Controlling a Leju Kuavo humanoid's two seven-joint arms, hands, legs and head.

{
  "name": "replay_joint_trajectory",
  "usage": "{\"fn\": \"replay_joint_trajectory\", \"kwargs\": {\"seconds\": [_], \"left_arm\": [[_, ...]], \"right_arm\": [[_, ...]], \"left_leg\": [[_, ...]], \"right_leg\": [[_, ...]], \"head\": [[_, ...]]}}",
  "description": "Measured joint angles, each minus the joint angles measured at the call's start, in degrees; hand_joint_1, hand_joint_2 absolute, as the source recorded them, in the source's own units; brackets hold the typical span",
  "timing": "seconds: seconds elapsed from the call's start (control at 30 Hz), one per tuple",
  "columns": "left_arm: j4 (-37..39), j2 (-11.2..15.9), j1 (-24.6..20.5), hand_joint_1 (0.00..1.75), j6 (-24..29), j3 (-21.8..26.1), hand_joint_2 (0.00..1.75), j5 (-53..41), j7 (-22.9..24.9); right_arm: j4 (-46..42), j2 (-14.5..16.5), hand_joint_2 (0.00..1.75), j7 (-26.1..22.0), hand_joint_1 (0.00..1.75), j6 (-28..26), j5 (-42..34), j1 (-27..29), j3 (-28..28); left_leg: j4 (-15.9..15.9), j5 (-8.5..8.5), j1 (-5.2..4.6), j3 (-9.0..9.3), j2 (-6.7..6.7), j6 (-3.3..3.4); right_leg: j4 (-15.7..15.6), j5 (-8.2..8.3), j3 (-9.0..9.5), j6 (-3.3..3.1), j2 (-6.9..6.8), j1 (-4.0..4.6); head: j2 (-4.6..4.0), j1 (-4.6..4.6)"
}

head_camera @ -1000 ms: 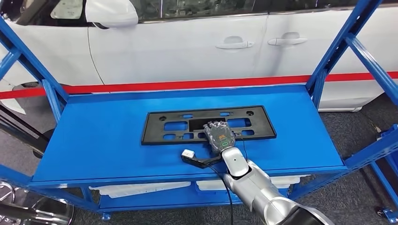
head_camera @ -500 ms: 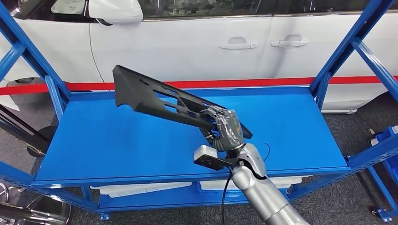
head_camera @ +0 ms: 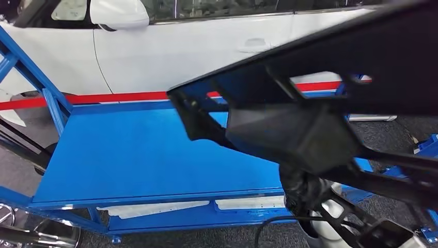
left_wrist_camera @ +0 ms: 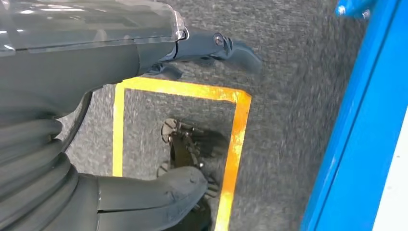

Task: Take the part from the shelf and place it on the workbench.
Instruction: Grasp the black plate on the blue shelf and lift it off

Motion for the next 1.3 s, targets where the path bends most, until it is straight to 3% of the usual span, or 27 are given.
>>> {"fn": "replay_joint_trajectory", "kwargs": {"seconds": [0.07, 0.23, 0.33, 0.37, 0.47, 0.53, 0.6, 0.63, 0.67, 0.7, 0.73, 0.8, 0.87, 0.97, 1.0, 1.07, 1.13, 1.17, 1.2, 1.23, 1.3], "left_arm": [[-0.01, 0.01, -0.02, 0.0, -0.05, -0.03, 1.75, -0.09, 0.0], [-0.01, 0.01, -0.02, 0.0, -0.05, -0.03, 1.75, -0.09, -0.01], [0.01, 0.07, 0.06, 0.0, -0.02, -0.03, 1.75, -0.2, -0.27], [0.01, 0.07, 0.08, 0.0, 0.14, 0.01, 1.75, -0.19, 0.46], [0.01, -0.91, 0.1, 0.0, 1.83, 0.74, 1.75, 0.58, 8.23], [0.01, -1.84, 0.05, 0.0, 2.42, 1.27, 1.75, 1.02, 10.6], [0.01, -2.62, -0.03, 0.0, 2.51, 1.74, 1.75, 1.14, 11.03], [0.01, -2.95, -0.03, 0.0, 2.51, 1.9, 1.75, 1.15, 11.18], [0.01, -3.34, -0.02, 0.0, 2.5, 2.01, 1.75, 1.15, 11.31], [0.01, -3.62, -0.02, 0.0, 2.49, 2.06, 1.75, 1.14, 11.41], [0.01, -3.91, -0.02, 0.0, 2.46, 2.09, 1.75, 1.14, 11.48], [0.01, -4.29, -0.06, 0.0, 2.41, 2.19, 1.75, 1.14, 11.6], [0.01, -4.47, -0.08, 0.0, 2.37, 2.3, 1.75, 1.14, 11.72], [0.01, -4.57, -0.06, 0.0, 2.28, 2.38, 1.75, 1.14, 12.13], [0.01, -4.58, -0.05, 0.0, 2.27, 2.4, 1.75, 1.14, 12.27], [0.01, -4.61, -0.02, 0.0, 2.19, 2.44, 1.75, 1.14, 12.39], [0.01, -4.67, -0.02, 0.0, 2.02, 2.44, 1.75, 1.08, 12.41], [0.01, -4.7, -0.01, 0.0, 1.91, 2.44, 1.75, 1.04, 12.41], [0.01, -4.71, -0.01, 0.0, 1.81, 2.44, 1.75, 1.0, 12.37], [0.01, -4.72, -0.02, 0.0, 1.71, 2.45, 1.75, 0.96, 12.25], [0.0, -4.64, -0.08, 0.0, 1.45, 2.5, 1.75, 0.96, 11.67]], "right_arm": [[-1.25, -0.01, 1.75, 0.12, 1.75, 0.54, -0.52, 0.03, -0.07], [-1.34, -0.01, 1.75, 0.15, 1.75, 0.68, -0.65, 0.04, -0.08], [-2.82, -0.05, 1.75, 1.85, 1.75, 6.92, -7.38, 0.89, -0.23], [-2.8, -0.43, 1.75, 3.56, 1.75, 12.24, -11.53, 2.16, -0.2], [3.35, -3.88, 1.75, 5.28, 1.75, 25.31, -9.67, 8.32, 1.14], [5.92, -5.17, 1.75, 4.49, 1.75, 25.82, -5.83, 9.79, 1.68], [7.07, -5.87, 1.75, 4.39, 1.75, 25.34, -4.83, 10.35, 1.97], [7.51, -6.18, 1.75, 4.39, 1.75, 25.2, -4.42, 10.61, 2.14], [7.87, -6.49, 1.75, 4.4, 1.75, 25.11, -4.02, 10.81, 2.35], [8.16, -6.75, 1.75, 4.41, 1.75, 25.05, -3.68, 10.93, 2.54], [8.4, -6.97, 1.75, 4.41, 1.75, 25.05, -3.48, 10.95, 2.69], [8.76, -7.23, 1.75, 4.42, 1.75, 25.06, -3.28, 10.91, 2.96], [8.95, -7.35, 1.75, 4.43, 1.75, 25.13, -3.24, 10.82, 3.16], [9.24, -7.54, 1.75, 4.53, 1.75, 25.78, -3.2, 10.45, 3.66], [9.32, -7.6, 1.75, 4.57, 1.75, 25.99, -3.17, 10.31, 3.91], [9.42, -7.69, 1.75, 4.6, 1.75, 26.14, -3.13, 10.08, 4.28], [9.57, -7.75, 1.75, 4.7, 1.75, 26.15, -3.05, 9.87, 4.64], [9.69, -7.77, 1.75, 4.79, 1.75, 26.13, -2.97, 9.72, 4.84], [9.8, -7.77, 1.75, 4.87, 1.75, 26.11, -2.87, 9.51, 5.02], [9.9, -7.76, 1.75, 4.96, 1.75, 26.08, -2.75, 9.19, 5.19], [10.03, -7.71, 1.75, 5.12, 1.75, 26.05, -2.37, 8.28, 5.46]], "left_leg": [[2.54, -1.68, 0.01, -1.02, 0.07, -0.11], [2.94, -1.91, 0.02, -1.2, 0.07, -0.12], [10.96, -5.0, 0.02, -4.78, 0.07, -0.3], [9.75, -3.88, -0.15, -4.01, 0.06, 0.15], [-3.4, 3.0, -0.79, 1.92, 0.14, 2.29], [-4.49, 3.87, -0.57, 1.66, 0.35, 2.84], [-4.34, 4.39, -0.57, 0.78, 0.49, 3.12], [-4.16, 4.61, -0.57, 0.27, 0.52, 3.13], [-3.96, 4.86, -0.55, -0.27, 0.56, 3.06], [-3.76, 5.1, -0.5, -0.75, 0.59, 2.94], [-3.57, 5.32, -0.4, -1.17, 0.61, 2.76], [-3.3, 5.78, -0.24, -1.75, 0.58, 2.21], [-3.29, 6.37, -0.17, -1.95, 0.51, 1.42], [-3.51, 7.29, -0.05, -2.25, 0.41, 0.17], [-3.01, 6.57, 0.01, -2.67, 0.38, -0.14], [1.29, 2.25, 0.17, -4.42, 0.37, -0.5], [9.24, -3.27, 0.16, -6.8, 0.36, -0.73], [12.59, -4.67, 0.14, -7.41, 0.36, -0.78], [14.11, -4.69, 0.1, -7.09, 0.36, -0.71], [13.52, -3.64, 0.03, -5.74, 0.36, -0.52], [6.59, -0.57, -0.31, -0.22, 0.32, 0.33]], "right_leg": [[0.02, -0.03, 0.01, -0.25, -0.07, 0.04], [0.03, -0.03, 0.0, -0.27, -0.08, 0.05], [0.25, -0.12, -0.08, -0.45, -0.16, 0.3], [0.37, -0.14, -0.04, -0.53, -0.19, 0.45], [0.83, -0.11, -0.42, 0.73, -0.3, 0.65], [3.81, -2.94, -1.66, 1.63, -0.3, 0.54], [10.83, -7.91, -4.1, 2.24, -0.29, 0.15], [14.26, -9.71, -5.18, 2.53, -0.3, -0.06], [16.15, -10.39, -5.43, 2.8, -0.31, -0.28], [15.93, -9.94, -4.65, 3.03, -0.32, -0.51], [13.37, -8.57, -2.65, 3.22, -0.34, -0.75], [5.02, -5.76, 2.89, 3.42, -0.32, -1.03], [-0.01, -4.4, 5.79, 2.98, -0.07, -0.78], [-0.59, -3.58, 5.21, 1.74, 0.02, -0.42], [-0.7, -3.15, 4.81, 1.17, -0.1, -0.46], [-0.86, -2.06, 3.63, 0.11, -0.41, -0.59], [-0.74, -1.02, 2.16, -0.33, -0.57, -0.26], [-0.67, -0.49, 1.39, -0.39, -0.64, -0.07], [-0.58, -0.01, 0.64, -0.42, -0.71, 0.12], [-0.5, 0.45, -0.02, -0.41, -0.73, 0.27], [-0.42, 1.28, -0.93, -0.28, -0.71, 0.42]], "head": [[0.0, 0.01], [0.0, 0.01], [0.0, 0.0], [0.0, 0.0], [0.0, 0.01], [0.0, 0.02], [0.0, 0.02], [0.0, 0.02], [0.0, 0.02], [0.0, 0.02], [0.0, 0.02], [0.0, 0.02], [0.0, 0.01], [0.0, 0.01], [0.0, 0.0], [0.0, -0.01], [0.0, -0.02], [0.0, -0.02], [0.0, -0.02], [0.0, -0.02], [0.0, -0.01]]}}
